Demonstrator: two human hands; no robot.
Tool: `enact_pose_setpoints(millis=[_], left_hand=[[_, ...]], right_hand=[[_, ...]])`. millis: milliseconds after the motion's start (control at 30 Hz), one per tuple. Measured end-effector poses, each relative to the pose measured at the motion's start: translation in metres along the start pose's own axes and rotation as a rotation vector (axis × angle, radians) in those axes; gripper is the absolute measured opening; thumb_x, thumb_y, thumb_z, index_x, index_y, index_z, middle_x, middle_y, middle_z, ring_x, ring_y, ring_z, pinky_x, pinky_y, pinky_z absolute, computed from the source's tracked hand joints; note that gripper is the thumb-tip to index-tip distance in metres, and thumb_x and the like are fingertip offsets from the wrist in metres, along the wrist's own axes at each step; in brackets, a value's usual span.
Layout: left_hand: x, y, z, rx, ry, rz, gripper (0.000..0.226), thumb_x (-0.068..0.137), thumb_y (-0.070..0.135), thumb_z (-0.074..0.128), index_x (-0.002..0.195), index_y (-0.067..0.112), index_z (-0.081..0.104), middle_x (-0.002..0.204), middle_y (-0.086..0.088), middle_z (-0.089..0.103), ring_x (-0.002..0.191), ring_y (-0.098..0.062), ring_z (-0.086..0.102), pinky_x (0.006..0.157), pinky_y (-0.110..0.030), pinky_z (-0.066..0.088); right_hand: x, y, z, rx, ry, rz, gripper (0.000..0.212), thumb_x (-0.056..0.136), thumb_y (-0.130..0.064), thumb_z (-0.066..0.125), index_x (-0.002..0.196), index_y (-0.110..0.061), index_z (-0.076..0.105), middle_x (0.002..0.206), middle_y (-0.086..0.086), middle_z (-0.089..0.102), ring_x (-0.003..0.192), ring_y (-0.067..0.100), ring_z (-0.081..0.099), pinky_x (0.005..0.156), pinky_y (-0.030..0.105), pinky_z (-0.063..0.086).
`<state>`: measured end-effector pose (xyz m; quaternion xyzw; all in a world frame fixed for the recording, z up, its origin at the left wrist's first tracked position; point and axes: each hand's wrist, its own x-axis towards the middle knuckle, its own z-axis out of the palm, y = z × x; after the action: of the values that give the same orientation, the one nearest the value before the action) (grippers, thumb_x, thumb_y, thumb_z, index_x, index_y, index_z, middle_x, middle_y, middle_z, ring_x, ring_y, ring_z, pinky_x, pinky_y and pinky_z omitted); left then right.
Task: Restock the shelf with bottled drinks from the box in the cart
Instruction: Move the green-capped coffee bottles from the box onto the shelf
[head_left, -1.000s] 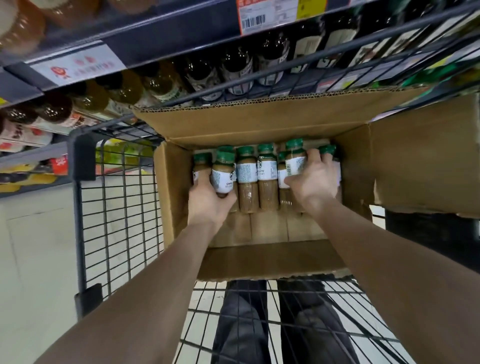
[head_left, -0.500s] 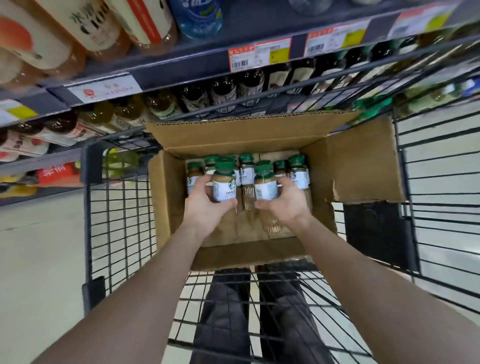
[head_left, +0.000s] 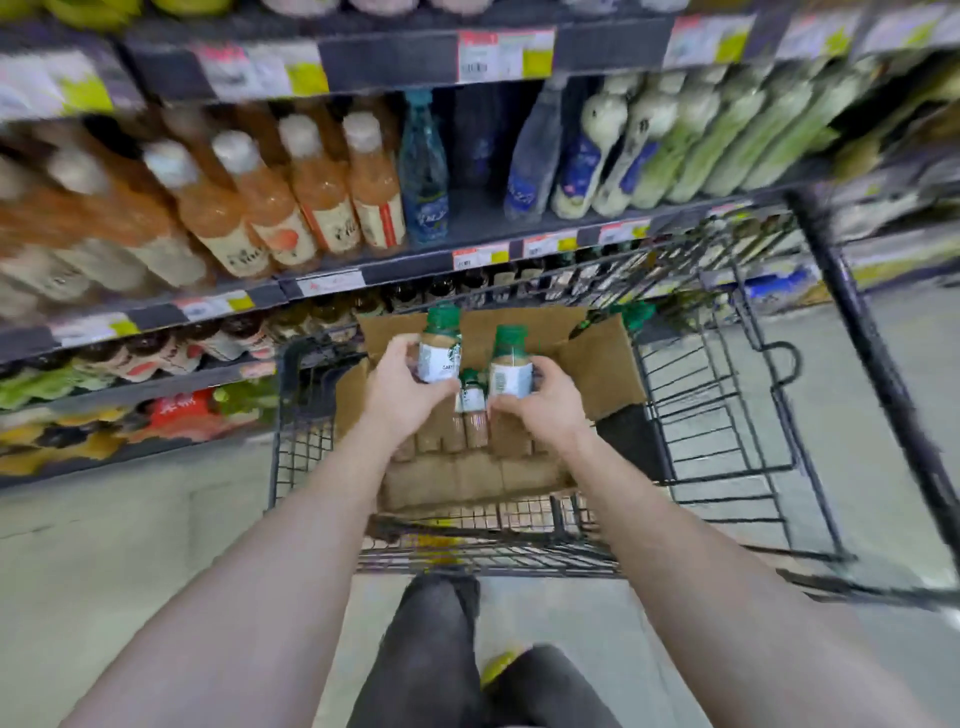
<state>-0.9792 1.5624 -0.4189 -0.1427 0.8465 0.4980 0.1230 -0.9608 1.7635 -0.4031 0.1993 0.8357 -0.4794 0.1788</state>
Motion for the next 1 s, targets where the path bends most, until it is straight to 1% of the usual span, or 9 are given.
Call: enact_pose_setpoints(millis=[67, 167, 233, 333, 533, 600, 733, 867, 1000], left_hand=[[-0.021, 0.018, -0.012, -0.004, 0.039, 0.037, 0.071, 0.072, 0.025, 0.092, 0.130, 0.024, 0.052, 0.105, 0.003, 0.067, 0.096, -0.019, 0.067, 0.084, -0.029, 0.050], [-0.057, 0.037, -0.032, -0.019, 0.112, 0.101, 0.073, 0.070, 0.027, 0.091, 0.131, 0.026, 0.052, 0.113, 0.002, 0.069, 0.102, -0.021, 0.068, 0.096, -0.041, 0.055], [-0.086, 0.048, -0.047, -0.020, 0.160, 0.137, 0.073, 0.073, 0.023, 0.091, 0.134, 0.025, 0.050, 0.113, 0.003, 0.067, 0.104, -0.019, 0.067, 0.098, -0.042, 0.054], [-0.129, 0.062, -0.073, -0.019, 0.231, 0.195, 0.077, 0.072, 0.026, 0.091, 0.136, 0.023, 0.050, 0.112, 0.003, 0.068, 0.103, -0.019, 0.068, 0.098, -0.043, 0.054], [-0.211, 0.085, -0.139, 0.011, 0.384, 0.270, 0.079, 0.080, 0.033, 0.085, 0.145, 0.024, 0.042, 0.126, 0.007, 0.060, 0.112, -0.015, 0.061, 0.098, -0.038, 0.052], [-0.234, 0.087, -0.165, 0.001, 0.448, 0.274, 0.079, 0.081, 0.032, 0.085, 0.146, 0.025, 0.041, 0.130, 0.002, 0.062, 0.114, -0.017, 0.061, 0.094, -0.036, 0.053], [-0.275, 0.086, -0.220, 0.014, 0.540, 0.290, 0.076, 0.083, 0.031, 0.084, 0.145, 0.022, 0.041, 0.126, 0.004, 0.060, 0.109, -0.013, 0.060, 0.077, -0.021, 0.047], [-0.304, 0.074, -0.271, 0.065, 0.621, 0.301, 0.073, 0.083, 0.037, 0.083, 0.143, 0.027, 0.042, 0.122, 0.007, 0.064, 0.107, -0.012, 0.063, 0.087, -0.030, 0.053], [-0.323, 0.055, -0.318, 0.065, 0.683, 0.291, 0.069, 0.083, 0.035, 0.082, 0.140, 0.025, 0.045, 0.118, 0.009, 0.062, 0.104, -0.011, 0.060, 0.086, -0.029, 0.049]], right_hand=[[-0.020, -0.014, -0.013, -0.002, 0.031, -0.064, 0.077, 0.076, -0.024, 0.090, 0.143, -0.016, 0.051, 0.124, -0.002, 0.065, 0.103, 0.013, 0.061, 0.091, 0.029, 0.052], [-0.054, -0.031, -0.028, 0.037, 0.069, -0.156, 0.079, 0.073, -0.026, 0.092, 0.141, -0.015, 0.053, 0.125, -0.002, 0.065, 0.107, 0.017, 0.064, 0.096, 0.039, 0.056], [-0.080, -0.044, -0.036, 0.059, 0.079, -0.220, 0.077, 0.071, -0.027, 0.093, 0.138, -0.016, 0.055, 0.122, -0.004, 0.066, 0.107, 0.018, 0.066, 0.097, 0.044, 0.056], [-0.121, -0.069, -0.046, 0.019, 0.053, -0.349, 0.072, 0.073, -0.028, 0.092, 0.134, -0.017, 0.057, 0.120, -0.007, 0.063, 0.107, 0.015, 0.062, 0.096, 0.039, 0.055], [-0.193, -0.124, -0.041, 0.010, 0.063, -0.559, 0.071, 0.073, -0.029, 0.091, 0.134, -0.019, 0.057, 0.126, -0.002, 0.066, 0.112, 0.017, 0.063, 0.095, 0.038, 0.055], [-0.215, -0.142, -0.030, 0.022, 0.053, -0.599, 0.068, 0.074, -0.030, 0.090, 0.133, -0.020, 0.057, 0.128, -0.002, 0.066, 0.112, 0.017, 0.063, 0.095, 0.039, 0.056], [-0.256, -0.182, -0.003, 0.033, 0.001, -0.678, 0.066, 0.078, -0.031, 0.088, 0.134, -0.019, 0.056, 0.128, -0.002, 0.066, 0.106, 0.014, 0.062, 0.087, 0.034, 0.055], [-0.293, -0.221, 0.029, 0.065, -0.029, -0.732, 0.063, 0.077, -0.035, 0.088, 0.131, -0.021, 0.057, 0.125, -0.003, 0.066, 0.105, 0.017, 0.062, 0.090, 0.041, 0.057], [-0.322, -0.251, 0.067, 0.105, -0.076, -0.776, 0.063, 0.077, -0.031, 0.089, 0.130, -0.021, 0.058, 0.121, -0.003, 0.067, 0.103, 0.013, 0.063, 0.083, 0.032, 0.055]])
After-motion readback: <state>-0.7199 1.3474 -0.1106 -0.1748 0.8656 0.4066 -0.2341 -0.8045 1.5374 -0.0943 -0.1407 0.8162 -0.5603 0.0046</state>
